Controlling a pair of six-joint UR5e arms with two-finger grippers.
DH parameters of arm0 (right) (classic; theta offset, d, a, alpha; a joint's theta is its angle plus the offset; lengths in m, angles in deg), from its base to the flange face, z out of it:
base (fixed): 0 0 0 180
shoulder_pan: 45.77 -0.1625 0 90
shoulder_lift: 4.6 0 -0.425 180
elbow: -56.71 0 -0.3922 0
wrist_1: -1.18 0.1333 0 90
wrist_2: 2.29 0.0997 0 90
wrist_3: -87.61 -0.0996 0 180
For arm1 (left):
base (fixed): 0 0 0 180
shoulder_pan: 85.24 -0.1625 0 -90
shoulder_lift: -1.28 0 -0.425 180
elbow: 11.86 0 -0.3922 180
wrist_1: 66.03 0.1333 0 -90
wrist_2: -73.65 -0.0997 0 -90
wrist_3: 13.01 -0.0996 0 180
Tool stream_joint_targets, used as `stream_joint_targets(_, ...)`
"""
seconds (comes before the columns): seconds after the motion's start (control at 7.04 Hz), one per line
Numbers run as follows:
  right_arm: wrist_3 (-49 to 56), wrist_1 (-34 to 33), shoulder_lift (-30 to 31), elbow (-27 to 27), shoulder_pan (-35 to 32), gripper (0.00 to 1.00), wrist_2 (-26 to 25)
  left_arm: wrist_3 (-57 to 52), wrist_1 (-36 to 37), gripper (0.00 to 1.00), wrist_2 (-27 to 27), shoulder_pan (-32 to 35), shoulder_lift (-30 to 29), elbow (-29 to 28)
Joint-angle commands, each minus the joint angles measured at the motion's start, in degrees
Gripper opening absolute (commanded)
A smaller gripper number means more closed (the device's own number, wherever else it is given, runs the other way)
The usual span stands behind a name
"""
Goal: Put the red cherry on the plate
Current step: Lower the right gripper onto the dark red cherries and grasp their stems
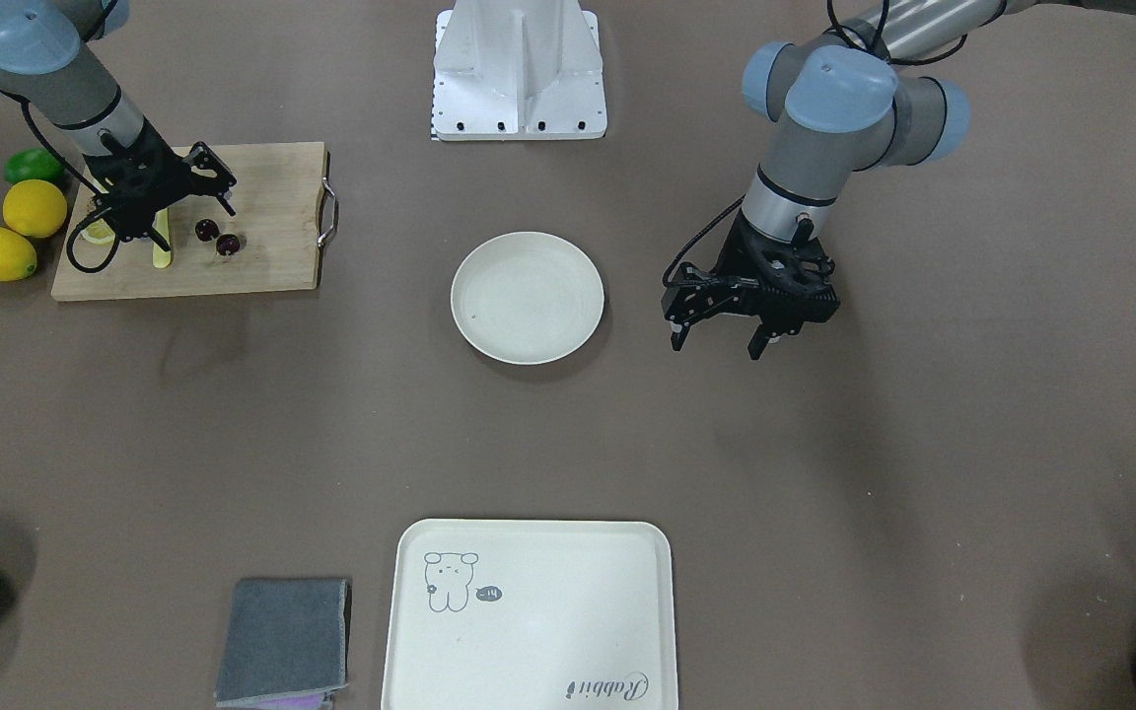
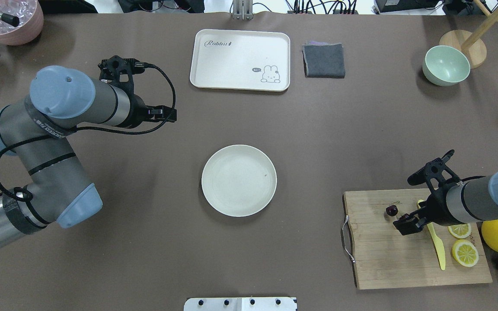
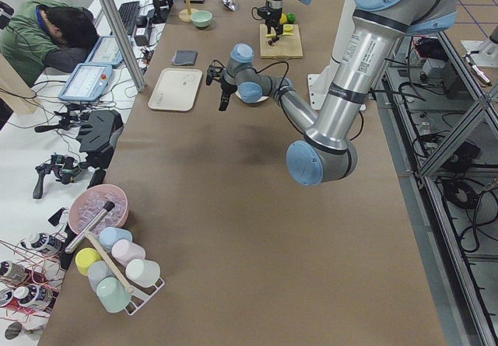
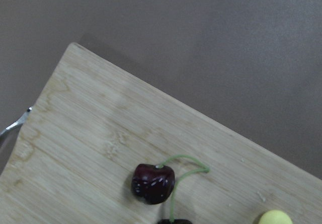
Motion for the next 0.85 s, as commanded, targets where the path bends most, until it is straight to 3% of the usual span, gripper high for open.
stream_joint_targets(0.0,-1.3,0.8,-0.1,-0.6,1.1,0.54,-0.3,-0.1,0.0,0.98,0.0,-0.1,-0.1,-0.1)
stream_joint_targets(0.14,-1.3,0.8,-0.1,-0.6,1.2,0.22,-0.9,0.0,0.1,0.98,0.0,-0.1,0.0,-0.1)
stream_joint_targets(0.28,-1.3,0.8,-0.2,-0.4,1.1,0.00,-1.3,0.0,0.0,0.98,0.0,-0.1,-0.1,-0.1)
stream_joint_targets(0.71,-4.4,0.8,-0.4,0.3,0.8,0.00,-2.4,-0.1,0.1,0.98,0.1,-0.1,-0.4,-0.1)
